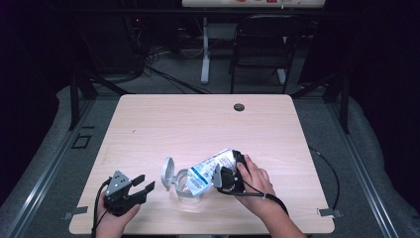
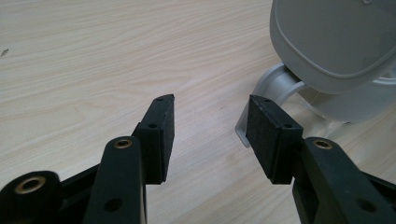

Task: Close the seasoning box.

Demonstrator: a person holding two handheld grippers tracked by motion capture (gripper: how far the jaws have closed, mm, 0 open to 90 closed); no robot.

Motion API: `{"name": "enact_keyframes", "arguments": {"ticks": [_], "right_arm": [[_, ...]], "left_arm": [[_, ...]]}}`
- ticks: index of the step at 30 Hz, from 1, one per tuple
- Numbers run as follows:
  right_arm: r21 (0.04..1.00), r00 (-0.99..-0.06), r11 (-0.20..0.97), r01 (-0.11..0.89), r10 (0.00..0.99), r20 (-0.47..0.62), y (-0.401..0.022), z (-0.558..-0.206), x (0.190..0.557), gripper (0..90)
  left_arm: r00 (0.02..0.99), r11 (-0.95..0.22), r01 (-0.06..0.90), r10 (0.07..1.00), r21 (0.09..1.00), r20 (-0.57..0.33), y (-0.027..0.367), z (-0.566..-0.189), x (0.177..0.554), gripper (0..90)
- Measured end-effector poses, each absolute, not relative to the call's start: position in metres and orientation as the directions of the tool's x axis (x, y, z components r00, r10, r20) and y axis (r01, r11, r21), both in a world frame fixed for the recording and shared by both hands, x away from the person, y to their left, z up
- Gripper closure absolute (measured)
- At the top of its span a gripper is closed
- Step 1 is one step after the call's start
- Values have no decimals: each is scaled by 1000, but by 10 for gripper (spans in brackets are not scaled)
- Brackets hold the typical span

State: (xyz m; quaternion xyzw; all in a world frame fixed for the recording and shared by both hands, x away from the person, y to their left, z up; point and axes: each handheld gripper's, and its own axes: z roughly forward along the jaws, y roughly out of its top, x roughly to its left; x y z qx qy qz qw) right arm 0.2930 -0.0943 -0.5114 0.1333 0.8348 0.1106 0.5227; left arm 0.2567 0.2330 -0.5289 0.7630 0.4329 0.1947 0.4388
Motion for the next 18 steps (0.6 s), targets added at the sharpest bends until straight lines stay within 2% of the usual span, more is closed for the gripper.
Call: {"name": "enact_keyframes", "arguments": {"ticks": [11, 13, 18], "right_arm": [[287, -402, 954, 83, 296, -866, -89, -510, 292, 446], [252, -396, 964, 85, 265, -879, -88, -509, 291, 447], [265, -391, 961, 76, 273, -879, -88, -509, 292, 448]], "left_arm": [[548, -242, 491, 833, 837, -80, 233, -529, 257, 528], [548, -242, 491, 833, 837, -81, 233, -529, 257, 528], [548, -243, 492, 832, 836, -81, 233, -529, 257, 529]]}}
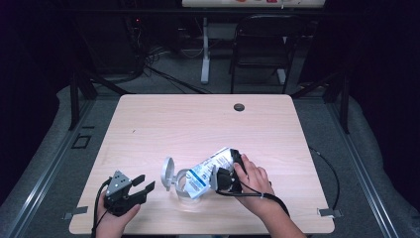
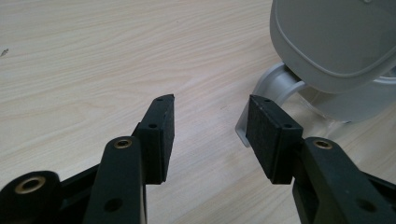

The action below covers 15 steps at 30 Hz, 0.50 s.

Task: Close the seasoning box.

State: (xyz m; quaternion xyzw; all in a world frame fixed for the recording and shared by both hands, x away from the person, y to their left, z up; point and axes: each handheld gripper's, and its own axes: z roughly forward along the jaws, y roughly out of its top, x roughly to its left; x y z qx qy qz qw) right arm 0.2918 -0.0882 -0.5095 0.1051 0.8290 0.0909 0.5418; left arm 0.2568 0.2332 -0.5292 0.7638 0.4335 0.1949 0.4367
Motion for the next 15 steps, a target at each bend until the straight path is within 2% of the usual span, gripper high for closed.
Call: {"name": "enact_keyframes", "arguments": {"ticks": [5, 7, 8, 12, 15], "right_arm": [[264, -389, 961, 82, 275, -879, -89, -510, 293, 448], [233, -381, 968, 96, 252, -889, -88, -508, 292, 449], [260, -387, 962, 82, 271, -881, -88, -510, 293, 449], [226, -376, 971, 81, 240, -895, -87, -508, 292, 449], [243, -377, 968, 70, 251, -892, -87, -509, 293, 450]], "left_arm": [[548, -242, 492, 832, 836, -81, 233, -529, 257, 529], [546, -240, 493, 833, 836, -83, 233, -529, 257, 528], [547, -240, 493, 833, 836, -83, 233, -529, 257, 529], [549, -243, 492, 832, 836, -82, 233, -529, 257, 528], [548, -242, 492, 833, 836, -81, 233, -529, 257, 528]]}}
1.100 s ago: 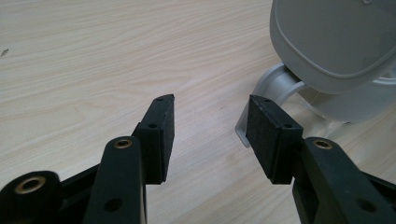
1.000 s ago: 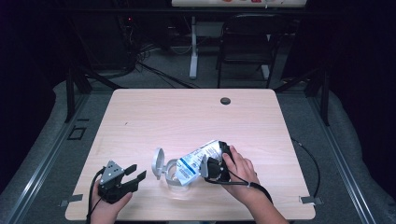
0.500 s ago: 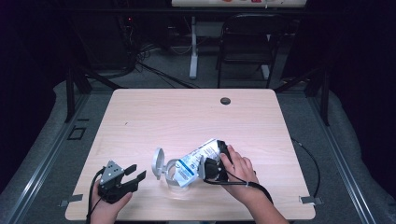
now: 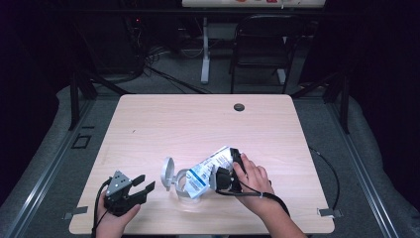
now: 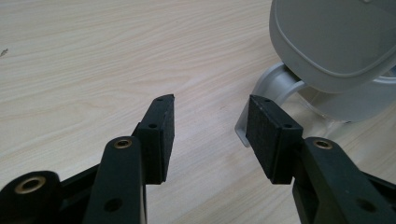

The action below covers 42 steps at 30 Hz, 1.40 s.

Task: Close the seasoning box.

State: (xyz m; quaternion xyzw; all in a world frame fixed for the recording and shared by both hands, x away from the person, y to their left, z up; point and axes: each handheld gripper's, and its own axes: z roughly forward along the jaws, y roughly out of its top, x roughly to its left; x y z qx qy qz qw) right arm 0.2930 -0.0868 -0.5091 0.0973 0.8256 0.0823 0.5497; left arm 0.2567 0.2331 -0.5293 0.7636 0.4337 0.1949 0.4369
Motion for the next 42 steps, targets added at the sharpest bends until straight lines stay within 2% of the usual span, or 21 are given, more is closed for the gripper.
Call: {"name": "enact_keyframes", "arguments": {"ticks": [12, 15, 42], "right_arm": [[227, -363, 972, 55, 231, -903, -85, -508, 294, 450], [195, -354, 979, 63, 205, -913, -84, -507, 292, 451], [166, -324, 986, 33, 167, -931, -80, -505, 294, 458]], "left_arm": [[546, -238, 491, 834, 838, -82, 234, -530, 257, 528], [547, -240, 490, 833, 838, -81, 234, -530, 257, 528], [545, -238, 491, 834, 838, -83, 234, -530, 257, 528]]}}
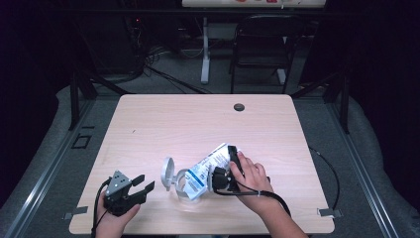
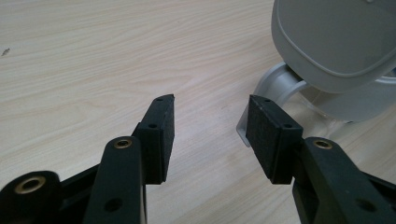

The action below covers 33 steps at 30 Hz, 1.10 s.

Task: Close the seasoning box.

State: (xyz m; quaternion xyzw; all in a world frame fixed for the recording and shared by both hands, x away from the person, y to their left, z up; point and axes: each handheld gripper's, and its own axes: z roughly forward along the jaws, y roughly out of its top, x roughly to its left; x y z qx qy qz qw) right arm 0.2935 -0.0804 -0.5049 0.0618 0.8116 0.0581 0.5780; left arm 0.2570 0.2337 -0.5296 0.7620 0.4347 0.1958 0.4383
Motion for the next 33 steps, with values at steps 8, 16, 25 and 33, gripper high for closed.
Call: {"name": "enact_keyframes", "arguments": {"ticks": [8, 16, 25, 33], "right_arm": [[150, -319, 988, 35, 154, -935, -80, -504, 293, 460], [145, -308, 989, 23, 145, -940, -79, -505, 293, 462], [110, -296, 994, 20, 111, -949, -77, -502, 292, 465], [113, -289, 994, 9, 111, -951, -76, -503, 293, 467]], "left_arm": [[546, -236, 490, 833, 839, -84, 234, -530, 257, 528], [545, -235, 488, 834, 840, -84, 234, -529, 257, 529], [546, -236, 488, 834, 840, -83, 234, -529, 257, 529], [548, -244, 491, 833, 836, -79, 233, -529, 257, 529]]}}
